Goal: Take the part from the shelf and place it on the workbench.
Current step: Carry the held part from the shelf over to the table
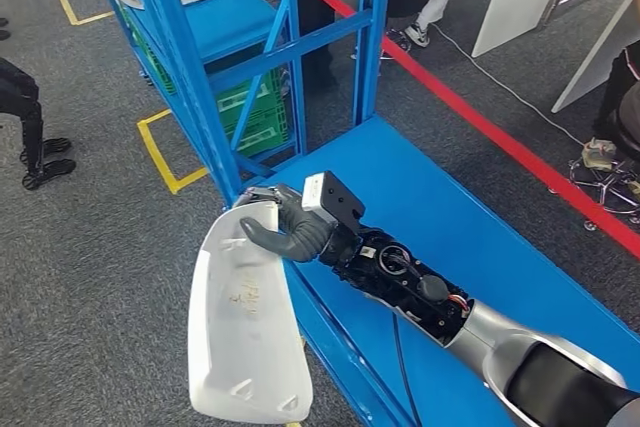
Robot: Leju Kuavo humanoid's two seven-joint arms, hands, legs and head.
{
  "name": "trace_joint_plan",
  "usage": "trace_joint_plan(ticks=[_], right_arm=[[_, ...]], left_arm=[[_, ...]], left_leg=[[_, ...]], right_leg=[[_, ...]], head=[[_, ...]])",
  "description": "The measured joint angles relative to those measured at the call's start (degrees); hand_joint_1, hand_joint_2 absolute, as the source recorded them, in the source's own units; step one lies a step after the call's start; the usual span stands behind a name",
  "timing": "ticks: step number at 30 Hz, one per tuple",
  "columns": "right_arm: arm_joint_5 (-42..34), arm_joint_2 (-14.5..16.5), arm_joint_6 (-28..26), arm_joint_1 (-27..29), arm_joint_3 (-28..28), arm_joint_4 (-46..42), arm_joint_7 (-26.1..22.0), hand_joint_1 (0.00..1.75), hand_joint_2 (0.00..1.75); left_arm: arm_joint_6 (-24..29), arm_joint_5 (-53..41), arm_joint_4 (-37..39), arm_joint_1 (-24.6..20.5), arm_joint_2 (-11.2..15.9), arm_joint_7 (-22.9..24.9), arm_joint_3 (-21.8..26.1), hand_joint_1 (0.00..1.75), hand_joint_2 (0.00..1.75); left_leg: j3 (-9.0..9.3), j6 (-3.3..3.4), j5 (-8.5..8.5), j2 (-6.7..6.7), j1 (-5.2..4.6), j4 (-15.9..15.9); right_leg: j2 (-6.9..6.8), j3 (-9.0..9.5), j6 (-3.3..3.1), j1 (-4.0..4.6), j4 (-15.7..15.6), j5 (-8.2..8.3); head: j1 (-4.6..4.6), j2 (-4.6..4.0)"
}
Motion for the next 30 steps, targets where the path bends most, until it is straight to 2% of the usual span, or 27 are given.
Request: trace_joint_plan(ticks=[1, 2, 4, 6, 7, 8, 10, 11, 12, 13, 15, 16, 17, 18, 20, 22, 23, 25, 26, 27, 28, 30], right_arm=[[0.0, 0.0, 0.0, -0.1, 0.0, 0.0, -0.1, 1.75, 1.75], [0.0, 0.0, 0.1, -0.1, 0.0, 0.0, -0.1, 1.75, 1.75], [-0.1, 0.0, 0.1, -0.2, 0.0, 0.0, -0.2, 1.75, 1.75], [-0.1, 0.0, 0.1, -0.3, -0.1, 0.0, -0.3, 1.75, 1.75], [-0.1, 0.0, 0.1, -0.3, -0.1, 0.0, -0.4, 1.75, 1.75], [-0.1, 0.0, 0.1, -0.3, -0.1, 0.0, -0.4, 1.75, 1.75], [-0.1, 0.0, 0.1, -0.2, -0.2, 0.1, -0.5, 1.75, 1.75], [-0.1, 0.0, 0.1, -0.2, -0.2, 0.1, -0.5, 1.75, 1.75], [-0.1, 0.0, 0.1, -0.1, -0.3, 0.1, -0.5, 1.75, 1.75], [-0.1, 0.0, 0.1, -0.1, -0.3, 0.2, -0.5, 1.75, 1.75], [-0.1, 0.0, 0.0, -0.2, -0.5, 0.2, -0.6, 1.75, 1.75], [-0.1, 0.0, 0.0, -0.3, -0.5, 0.2, -0.6, 1.75, 1.75], [-0.1, 0.0, 0.0, -0.3, -0.6, 0.2, -0.6, 1.75, 1.75], [0.0, 0.0, -0.1, -0.3, -0.6, 0.2, -0.6, 1.75, 1.75], [0.0, 0.0, -0.2, -0.3, -0.7, 0.1, -0.6, 1.75, 1.75], [0.2, 0.0, -0.4, -0.4, -0.8, 0.1, -0.6, 1.75, 1.75], [0.2, 0.0, -0.4, -0.5, -0.8, 0.1, -0.6, 1.75, 1.75], [0.3, 0.0, -0.5, -0.6, -0.8, 0.1, -0.5, 1.75, 1.75], [0.4, 0.0, -0.5, -0.6, -0.8, 0.1, -0.5, 1.75, 1.75], [0.4, 0.0, -0.5, -0.6, -0.8, 0.2, -0.5, 1.75, 1.75], [0.4, 0.0, -0.5, -0.6, -0.9, 0.2, -0.5, 1.75, 1.75], [0.4, 0.0, -0.5, -0.6, -0.9, 0.2, -0.5, 1.75, 1.75]], left_arm=[[0.0, 0.0, 0.0, -0.1, 0.0, 0.0, 0.0, 0.0, 1.75], [0.0, 0.0, 0.0, -0.1, 0.0, 0.0, 0.0, 0.0, 1.75], [0.0, 0.0, 0.0, -0.1, 0.0, 0.0, 0.0, 0.0, 1.75], [0.0, 0.1, 0.0, -0.1, 0.0, 0.0, 0.0, 0.0, 1.75], [0.0, 0.1, 0.0, -0.1, 0.0, 0.0, 0.0, 0.0, 1.75], [0.0, 0.2, 0.0, -0.1, 0.0, -0.1, 0.0, 0.0, 1.75], [-0.1, 0.4, 0.0, -0.1, 0.0, -0.2, 0.0, 0.0, 1.75], [-0.1, 0.5, 0.0, -0.1, 0.0, -0.3, 0.0, 0.0, 1.75], [-0.2, 0.5, 0.0, -0.1, 0.0, -0.3, 0.0, 0.0, 1.75], [-0.2, 0.6, 0.0, 0.0, 0.0, -0.4, 0.0, 0.0, 1.75], [-0.2, 0.4, 0.0, -0.1, -0.1, -0.5, 0.0, 0.0, 1.75], [-0.1, 0.3, 0.0, -0.1, -0.2, -0.6, 0.0, 0.0, 1.75], [-0.1, 0.1, 0.0, -0.1, -0.3, -0.6, 0.0, 0.0, 1.75], [0.0, 0.0, 0.0, -0.1, -0.3, -0.6, 0.0, 0.0, 1.75], [0.3, -0.3, 0.0, 0.1, -0.3, -0.6, 0.0, 0.0, 1.75], [0.6, -0.6, 0.0, 0.1, -0.2, -0.6, 0.0, 0.0, 1.75], [0.6, -0.7, 0.0, 0.0, -0.1, -0.6, 0.0, 0.0, 1.75], [0.8, -1.0, 0.0, 0.0, -0.1, -0.6, 0.0, 0.0, 1.75], [0.9, -1.0, 0.0, 0.1, -0.1, -0.6, 0.0, 0.0, 1.75], [1.0, -1.0, 0.0, 0.2, -0.1, -0.6, 0.0, 0.0, 1.75], [1.0, -1.0, 0.0, 0.2, -0.1, -0.6, 0.0, 0.0, 1.75], [1.2, -0.9, 0.0, 0.2, 0.0, -0.4, 0.0, 0.0, 1.75]], left_leg=[[1.63, 0.26, 1.07, 0.42, -0.15, -3.3], [2.55, 0.54, 1.45, 0.68, -0.34, -5.1], [2.69, 1.22, 1.33, 0.14, -0.6, -5.6], [2.95, 1.88, 1.35, -0.39, -0.51, -5.8], [3.12, 2.23, 1.37, -0.62, -0.41, -5.9], [3.27, 2.5, 1.32, -0.82, -0.4, -5.9], [3.4, 2.85, 1.2, -1.36, -0.57, -5.9], [3.47, 2.93, 1.14, -1.7, -0.67, -5.9], [3.59, 2.97, 1.08, -2.11, -0.75, -5.9], [3.78, 2.97, 1.0, -2.56, -0.8, -5.9], [4.23, 2.83, 0.77, -3.38, -0.88, -5.8], [4.29, 2.68, 0.66, -3.76, -0.92, -5.8], [4.19, 2.46, 0.65, -4.05, -0.92, -5.8], [4.01, 2.21, 0.71, -4.31, -0.89, -5.8], [3.79, 1.6, 0.82, -4.67, -0.77, -5.9], [2.89, 1.06, -0.48, -3.6, -0.84, -3.9], [1.49, 0.84, -2.01, -2.76, -0.83, -1.1], [-2.78, 0.36, -5.37, -1.68, -0.73, 7.1], [-4.57, 0.15, -6.13, -1.5, -0.6, 10.2], [-5.36, -0.02, -5.82, -1.35, -0.45, 11.2], [-4.94, -0.14, -4.49, -1.16, -0.29, 9.9], [-1.0, -0.24, -0.51, -0.19, -0.06, 1.7]], right_leg=[[-0.22, 0.11, 0.25, 0.13, 0.0, -0.18], [-0.42, 0.23, 0.52, 0.27, 0.0, -0.35], [-0.84, 0.47, 1.06, 0.3, -0.1, -0.55], [-0.45, 0.1, 1.68, 0.05, 0.9, -1.53], [0.07, -0.79, 1.93, -0.03, 3.0, -2.84], [0.75, -2.37, 2.08, -0.07, 6.5, -4.62], [1.45, -6.38, 2.14, -0.01, 14.9, -8.01], [1.56, -7.86, 2.1, -0.01, 17.6, -8.55], [1.62, -8.32, 1.96, 0.0, 18.0, -7.9], [1.74, -7.63, 1.71, 0.03, 16.0, -6.11], [2.76, -4.15, 1.01, 0.17, 7.8, -1.51], [3.36, -2.5, 0.73, 0.25, 4.1, -0.13], [3.83, -1.33, 0.54, 0.34, 1.8, 0.4], [4.04, -0.76, 0.43, 0.43, 0.8, 0.25], [3.52, -0.21, 0.11, 0.32, -0.1, 0.32], [2.86, 0.26, -0.43, 0.06, -0.9, 0.72], [2.49, 0.47, -0.64, -0.02, -1.2, 0.84], [1.77, 0.5, -0.82, 0.07, -1.2, 0.81], [1.41, 0.49, -0.84, 0.09, -1.2, 0.77], [1.08, 0.49, -0.81, 0.09, -1.2, 0.72], [0.78, 0.53, -0.74, 0.08, -1.2, 0.65], [0.26, 0.71, -0.4, 0.11, -1.1, 0.38]], head=[[0.05, 0.0], [0.14, 0.0], [0.33, 0.01], [0.39, 0.01], [0.49, 0.01], [0.6, 0.01], [0.77, 0.01], [0.8, 0.01], [0.81, 0.01], [0.85, 0.01], [0.93, 0.01], [0.89, 0.01], [0.84, 0.01], [0.79, 0.01], [0.81, 0.01], [0.56, 0.01], [0.35, 0.01], [0.07, 0.01], [0.04, 0.01], [0.02, 0.01], [0.0, 0.01], [-0.04, 0.01]])
